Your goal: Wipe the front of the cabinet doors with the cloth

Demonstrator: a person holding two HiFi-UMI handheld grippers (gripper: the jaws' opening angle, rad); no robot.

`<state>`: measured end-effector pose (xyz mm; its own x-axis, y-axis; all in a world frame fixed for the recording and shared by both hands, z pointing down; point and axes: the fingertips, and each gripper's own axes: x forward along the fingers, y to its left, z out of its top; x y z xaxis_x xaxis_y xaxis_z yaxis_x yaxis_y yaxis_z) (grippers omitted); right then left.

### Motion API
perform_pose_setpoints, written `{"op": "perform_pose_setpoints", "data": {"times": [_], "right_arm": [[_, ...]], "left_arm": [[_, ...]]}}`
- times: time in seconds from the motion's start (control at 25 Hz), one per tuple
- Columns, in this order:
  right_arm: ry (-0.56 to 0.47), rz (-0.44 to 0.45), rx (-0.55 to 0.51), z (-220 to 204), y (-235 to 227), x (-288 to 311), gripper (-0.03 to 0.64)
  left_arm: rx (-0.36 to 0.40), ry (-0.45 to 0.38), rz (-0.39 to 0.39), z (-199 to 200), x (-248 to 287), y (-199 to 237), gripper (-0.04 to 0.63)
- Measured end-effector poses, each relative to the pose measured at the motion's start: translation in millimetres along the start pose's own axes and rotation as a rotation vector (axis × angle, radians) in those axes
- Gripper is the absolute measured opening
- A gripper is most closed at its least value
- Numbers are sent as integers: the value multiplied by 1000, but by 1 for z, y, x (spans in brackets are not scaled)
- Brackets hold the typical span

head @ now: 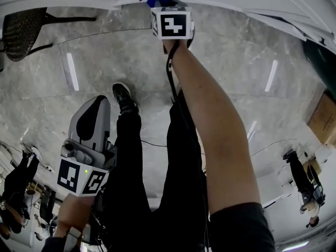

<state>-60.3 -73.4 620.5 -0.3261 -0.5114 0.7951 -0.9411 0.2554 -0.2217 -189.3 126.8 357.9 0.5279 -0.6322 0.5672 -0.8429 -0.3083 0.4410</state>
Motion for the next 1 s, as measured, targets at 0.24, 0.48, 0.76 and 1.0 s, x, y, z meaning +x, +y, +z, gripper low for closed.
{"op": "perform_pose_setpoints", "data": {"times": [0.24,0.48,0.76,1.0], "right_arm": [[-2,-2,-47,-4,-31,-18,58],[69,-34,35,-43,-28,-18,57],[27,75,38,-23,69,6,57],[-50,170,-2,19,158,35,58]], "left_arm": [[-17,-6,-29,1,22,-29,-2],[-29,1,-35,-5,16,-26,-2],[-30,-3,19,-4,-21,28,-2],[-42,-19,58,0,-55,73,-2]]}}
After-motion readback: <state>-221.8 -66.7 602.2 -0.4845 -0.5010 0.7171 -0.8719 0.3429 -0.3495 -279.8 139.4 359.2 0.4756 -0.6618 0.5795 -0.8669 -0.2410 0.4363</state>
